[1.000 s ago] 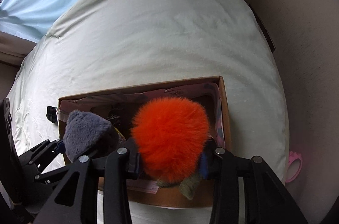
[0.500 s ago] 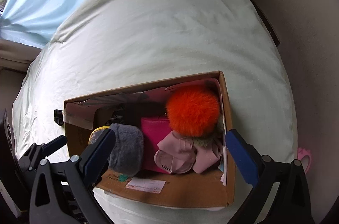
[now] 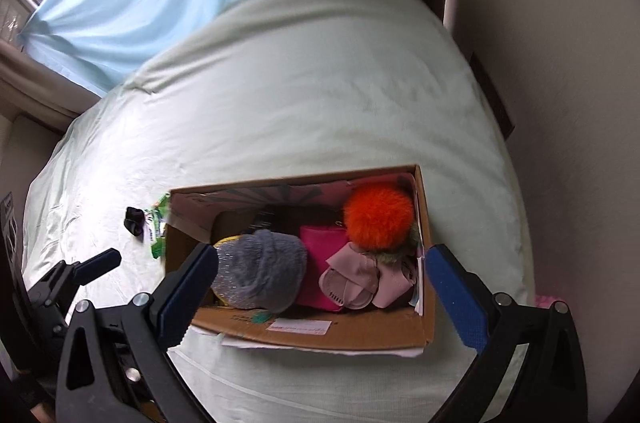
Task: Organize soft objects
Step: 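Open both tools to drop the items into the box and withdraw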
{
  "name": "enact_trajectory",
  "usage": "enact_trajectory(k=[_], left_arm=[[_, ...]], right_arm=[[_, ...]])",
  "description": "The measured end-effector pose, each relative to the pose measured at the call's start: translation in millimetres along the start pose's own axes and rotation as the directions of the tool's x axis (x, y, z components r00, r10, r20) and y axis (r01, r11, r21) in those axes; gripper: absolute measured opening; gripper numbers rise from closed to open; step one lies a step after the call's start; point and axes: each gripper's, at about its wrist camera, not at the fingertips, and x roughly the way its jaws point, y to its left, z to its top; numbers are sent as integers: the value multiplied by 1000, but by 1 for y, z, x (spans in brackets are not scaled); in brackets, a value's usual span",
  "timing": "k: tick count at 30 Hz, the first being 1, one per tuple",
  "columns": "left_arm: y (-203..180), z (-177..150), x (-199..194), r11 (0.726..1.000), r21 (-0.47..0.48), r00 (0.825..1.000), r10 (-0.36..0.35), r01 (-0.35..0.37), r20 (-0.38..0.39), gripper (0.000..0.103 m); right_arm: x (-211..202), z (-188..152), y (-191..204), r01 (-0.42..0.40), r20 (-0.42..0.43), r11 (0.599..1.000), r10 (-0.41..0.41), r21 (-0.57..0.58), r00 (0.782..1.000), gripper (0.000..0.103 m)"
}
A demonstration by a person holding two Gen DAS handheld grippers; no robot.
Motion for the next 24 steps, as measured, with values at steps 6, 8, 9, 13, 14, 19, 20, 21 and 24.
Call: enact_trajectory(k=[6, 8, 9, 13, 14, 19, 20, 21, 24], left_arm=[[33, -15, -70, 1000, -13, 991, 6, -4, 130, 103], [49, -23, -95, 1000, -19, 986, 5, -2, 168, 103], [56, -27, -105, 1000, -23, 983, 6, -2, 184, 103], [92, -45, -147, 999, -40, 970, 8, 1, 245, 103], [104, -52, -158, 999, -45, 965, 7, 5, 261, 103], [159, -79, -199, 997, -75, 946, 28, -4, 322, 103], [171, -85, -206, 997, -81, 942, 40, -14, 332, 103], [179, -90, -211, 996, -84, 939, 48, -20, 341, 103], [206, -101, -222, 995, -91, 929, 64, -33, 364, 103]], right_arm=[[-55, -15, 37, 9, 118, 1000, -6, -24, 993, 103], [-72, -22, 53, 14, 158, 999, -7, -41, 987, 103], [-81, -25, 62, 16, 177, 999, -6, -52, 984, 103], [-111, -42, 101, 36, 249, 995, -11, -94, 968, 103], [-117, -47, 111, 43, 266, 993, -13, -108, 964, 103], [-137, -71, 157, 68, 308, 987, -20, -148, 951, 103], [-140, -77, 165, 70, 321, 986, -18, -152, 947, 103], [-143, -83, 175, 65, 330, 985, -9, -161, 944, 103], [-146, -98, 199, 62, 354, 983, 4, -176, 935, 103]])
